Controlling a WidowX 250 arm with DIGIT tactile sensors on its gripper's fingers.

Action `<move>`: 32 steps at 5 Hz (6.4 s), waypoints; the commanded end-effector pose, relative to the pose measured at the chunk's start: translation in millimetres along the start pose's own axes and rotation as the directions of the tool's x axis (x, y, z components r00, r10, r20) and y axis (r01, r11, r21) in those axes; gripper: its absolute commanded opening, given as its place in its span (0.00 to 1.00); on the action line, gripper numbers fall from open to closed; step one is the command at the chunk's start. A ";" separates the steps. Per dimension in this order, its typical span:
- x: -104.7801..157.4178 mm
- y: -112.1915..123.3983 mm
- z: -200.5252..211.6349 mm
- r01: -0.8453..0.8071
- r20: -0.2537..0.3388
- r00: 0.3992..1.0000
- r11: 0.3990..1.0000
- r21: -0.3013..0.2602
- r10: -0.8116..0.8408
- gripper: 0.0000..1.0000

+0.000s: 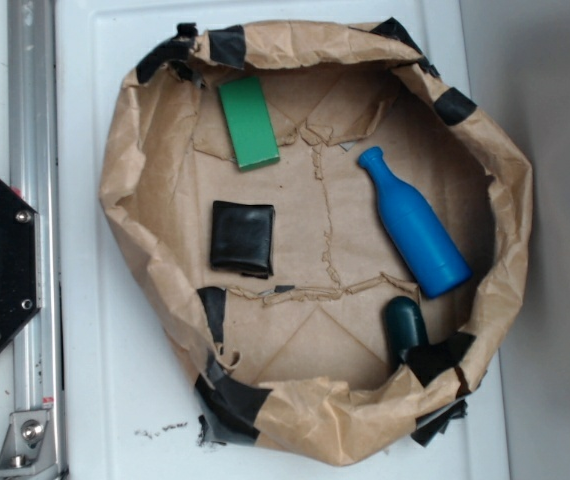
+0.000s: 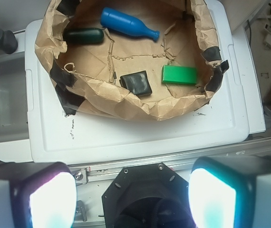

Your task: Grab the green block.

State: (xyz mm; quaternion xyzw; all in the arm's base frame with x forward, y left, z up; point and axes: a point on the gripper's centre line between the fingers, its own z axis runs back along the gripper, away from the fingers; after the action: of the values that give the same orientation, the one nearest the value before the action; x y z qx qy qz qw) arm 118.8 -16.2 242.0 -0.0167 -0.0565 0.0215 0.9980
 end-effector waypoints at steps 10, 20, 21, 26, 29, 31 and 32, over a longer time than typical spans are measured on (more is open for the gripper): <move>104.9 65.9 -130.4 0.716 0.058 0.698 0.696 -0.048 -0.714 1.00; 80.7 89.4 -216.1 0.856 -0.034 0.515 0.513 0.063 -0.856 1.00; 83.7 89.4 -230.1 0.834 -0.046 0.551 0.550 0.040 -0.833 1.00; 83.0 79.8 -242.3 0.788 -0.068 0.616 0.613 0.058 -0.785 0.00; 119.0 26.7 -131.4 0.405 0.218 0.893 0.914 -0.011 -0.393 0.00; 153.8 4.9 -80.5 -0.114 0.040 0.992 0.991 -0.072 0.117 0.00; 150.0 12.4 -90.6 -0.234 0.038 0.971 0.971 -0.053 0.236 0.00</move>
State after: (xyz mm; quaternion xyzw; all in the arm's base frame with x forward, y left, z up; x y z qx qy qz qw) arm 260.8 -2.5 159.8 -0.0420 -0.0568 0.1384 0.9879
